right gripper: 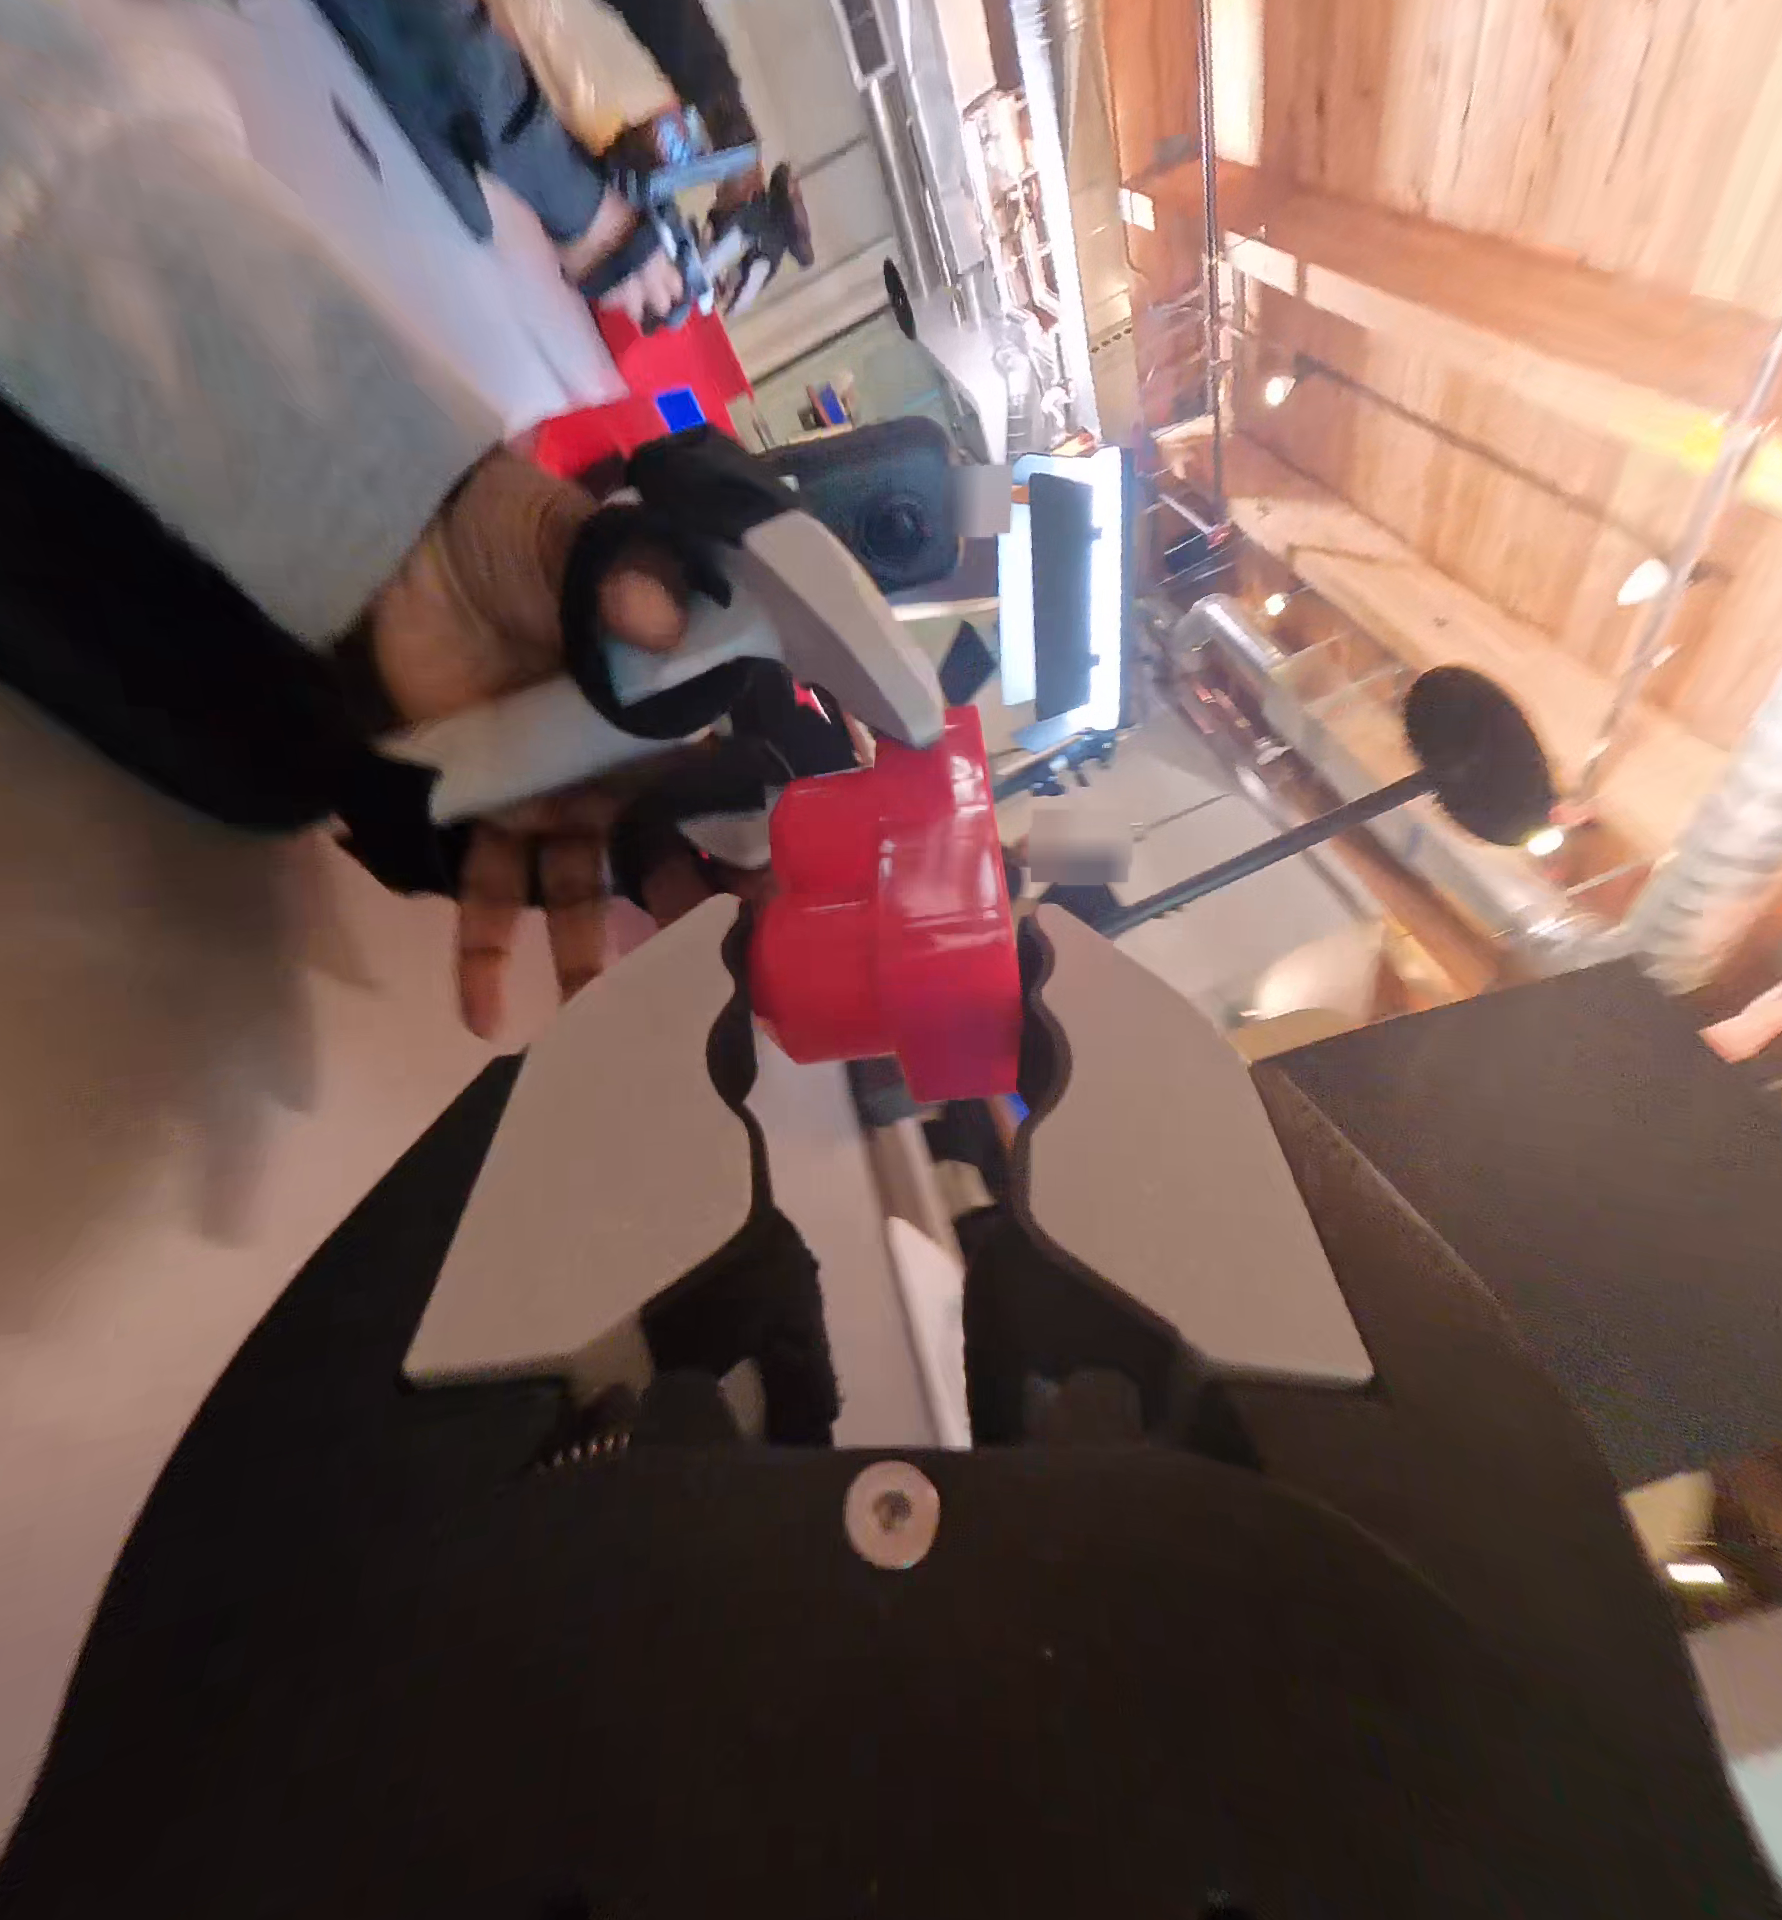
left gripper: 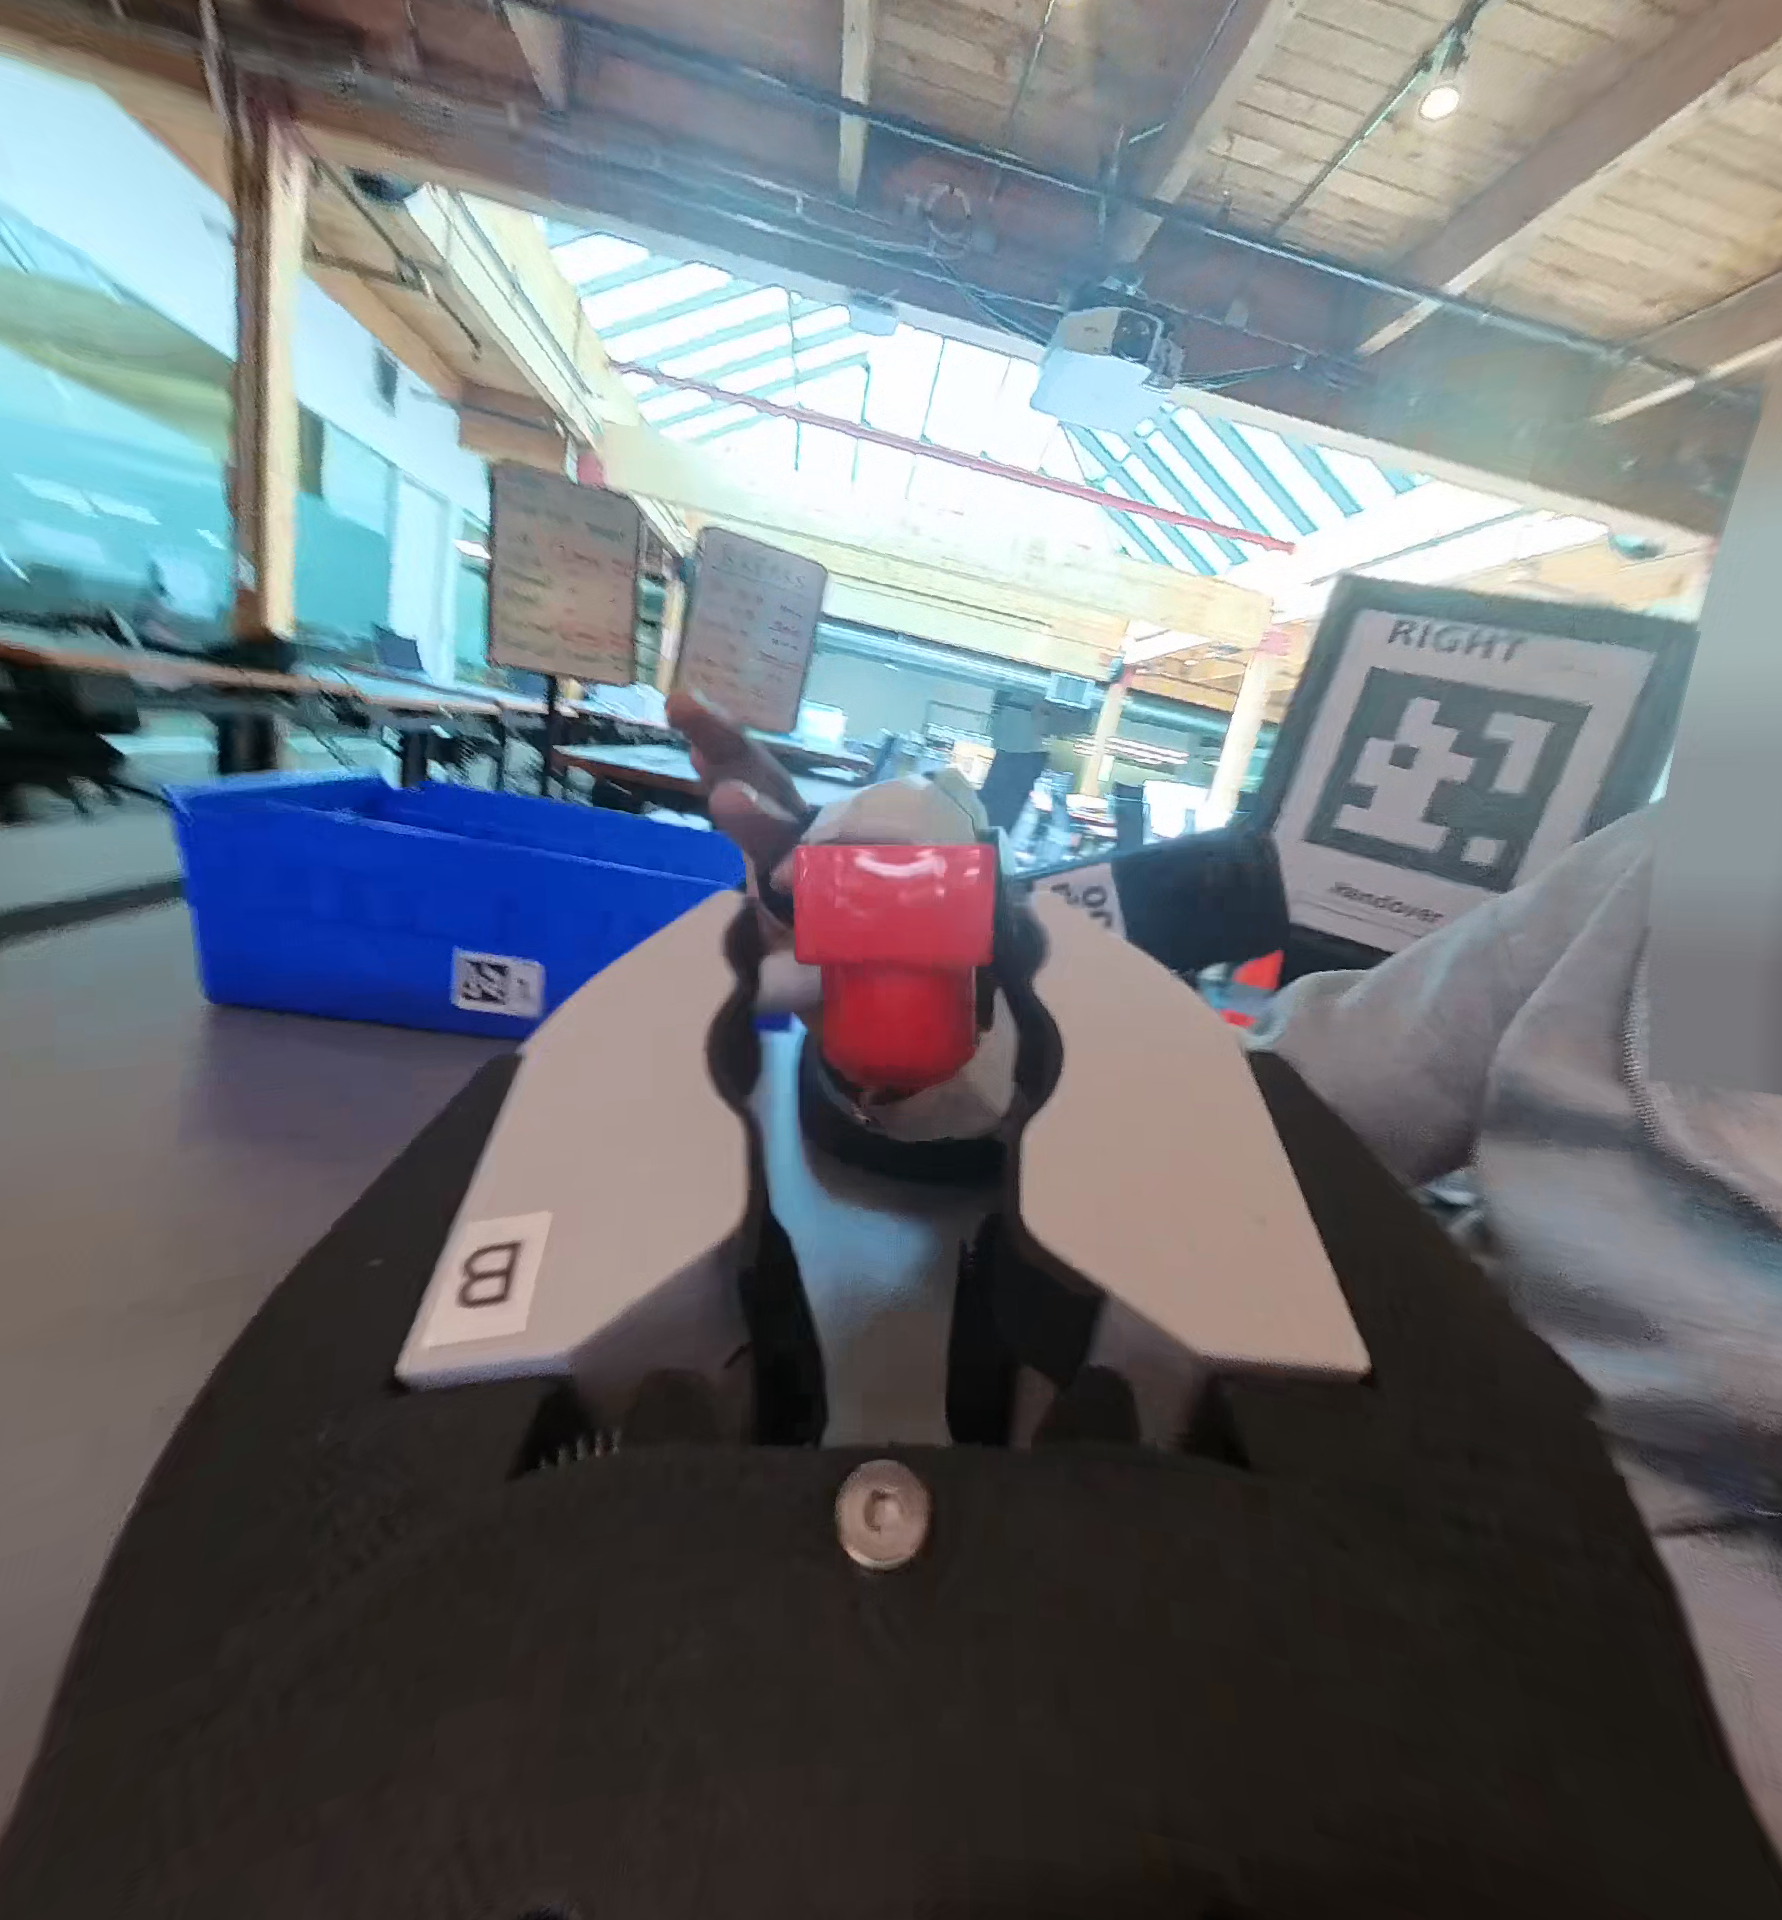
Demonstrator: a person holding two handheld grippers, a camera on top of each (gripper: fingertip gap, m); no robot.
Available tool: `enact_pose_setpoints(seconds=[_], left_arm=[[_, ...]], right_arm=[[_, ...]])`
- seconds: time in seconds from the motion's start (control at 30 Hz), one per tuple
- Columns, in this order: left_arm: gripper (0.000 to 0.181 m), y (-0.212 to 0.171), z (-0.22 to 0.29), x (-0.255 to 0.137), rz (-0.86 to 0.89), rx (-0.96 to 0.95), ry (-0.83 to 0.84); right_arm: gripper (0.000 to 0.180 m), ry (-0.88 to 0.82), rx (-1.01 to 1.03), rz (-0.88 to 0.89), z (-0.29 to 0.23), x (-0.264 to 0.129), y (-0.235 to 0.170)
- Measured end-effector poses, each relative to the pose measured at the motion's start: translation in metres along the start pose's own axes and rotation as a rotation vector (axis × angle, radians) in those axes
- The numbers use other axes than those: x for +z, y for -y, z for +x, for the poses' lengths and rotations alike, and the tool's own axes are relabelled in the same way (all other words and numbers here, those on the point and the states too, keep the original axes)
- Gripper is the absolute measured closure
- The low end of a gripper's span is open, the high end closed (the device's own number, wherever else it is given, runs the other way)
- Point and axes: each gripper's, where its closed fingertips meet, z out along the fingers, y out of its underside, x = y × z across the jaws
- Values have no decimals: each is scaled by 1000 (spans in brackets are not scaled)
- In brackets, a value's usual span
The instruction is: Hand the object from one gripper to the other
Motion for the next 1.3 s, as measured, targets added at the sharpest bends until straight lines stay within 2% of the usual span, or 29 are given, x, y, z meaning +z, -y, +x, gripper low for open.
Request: enact_pose_setpoints(seconds=[0.07,0.13,0.27,0.37,0.43,0.57,0.63,0.73,0.83,0.9,0.97,1.0,1.07,1.17,1.23,1.3], left_arm=[[116,5,2,0,25,138,28],[107,5,7,1,6,208,20],[110,-3,12,6,-47,335,6],[120,-15,11,8,-123,412,17],[132,-21,9,8,-155,424,15],[134,-17,9,6,-142,378,19],[134,-10,14,4,-102,263,-27],[134,-2,15,0,-46,122,-61],[134,-4,12,-1,-53,60,-56],[134,-9,12,1,-78,19,-70],[134,-12,13,2,-94,8,-77],[134,-13,13,2,-98,5,-76],[134,-12,13,3,-87,-16,-82],[130,-7,13,3,-45,75,-59],[114,-1,11,3,-19,164,-16],[107,5,10,2,1,241,12]], right_arm=[[132,35,186,21,3,-1,-1],[132,95,395,51,5,-4,-1],[132,267,786,130,0,-8,5],[132,352,882,141,-7,-10,8],[132,384,889,140,-11,-10,11],[132,358,861,148,-11,-8,10],[107,247,687,169,-7,-5,9],[94,103,327,150,-3,-4,9],[96,8,31,89,1,-2,10],[104,-18,-105,50,0,0,9],[132,-19,-182,14,-2,1,6],[139,-17,-195,-4,-3,1,4],[139,-15,-179,-17,-3,0,3],[140,35,4,1,-5,0,4],[140,75,215,21,-1,0,4],[140,175,539,45,-2,-1,3]])
